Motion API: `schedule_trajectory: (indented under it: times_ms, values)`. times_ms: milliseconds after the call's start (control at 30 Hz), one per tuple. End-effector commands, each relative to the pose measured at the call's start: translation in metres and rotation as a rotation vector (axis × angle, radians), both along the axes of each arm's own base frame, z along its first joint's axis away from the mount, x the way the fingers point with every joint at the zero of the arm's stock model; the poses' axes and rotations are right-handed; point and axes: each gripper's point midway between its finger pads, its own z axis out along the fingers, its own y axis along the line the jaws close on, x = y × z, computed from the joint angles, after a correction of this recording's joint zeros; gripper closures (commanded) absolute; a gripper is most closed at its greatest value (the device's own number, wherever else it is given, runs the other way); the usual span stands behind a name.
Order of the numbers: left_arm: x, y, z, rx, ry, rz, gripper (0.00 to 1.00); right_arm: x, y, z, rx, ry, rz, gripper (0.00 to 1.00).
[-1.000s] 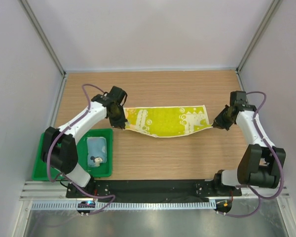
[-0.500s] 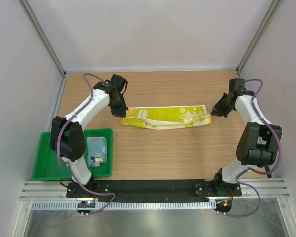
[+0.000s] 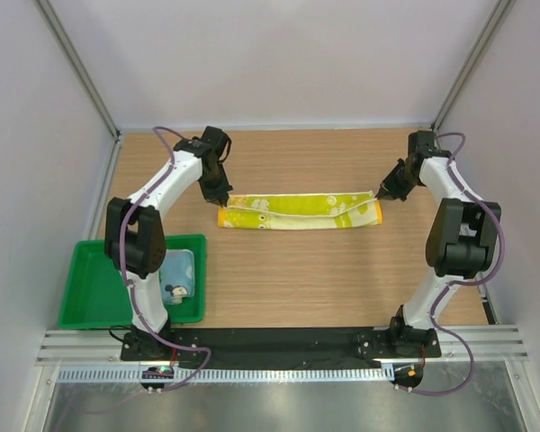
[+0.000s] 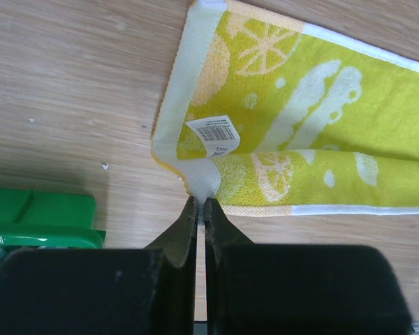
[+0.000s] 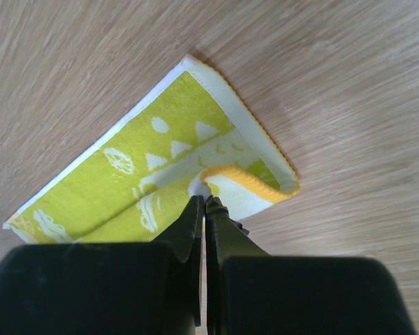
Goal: Roll the towels
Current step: Fold the towel
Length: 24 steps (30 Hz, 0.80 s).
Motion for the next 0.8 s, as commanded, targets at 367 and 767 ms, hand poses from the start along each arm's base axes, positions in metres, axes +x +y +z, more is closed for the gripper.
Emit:
schedule_trajectory:
  times_ms: [367,767]
  values:
    - [0.032,0.011,-0.005,0.024,0.010,0.005,1.00,0.028,0.000,0.004,0.005,-0.006,0.005,0.99]
    - [0.055,0.017,-0.038,0.005,0.084,0.030,1.00,0.040,0.001,-0.014,0.020,0.027,-0.003,0.91]
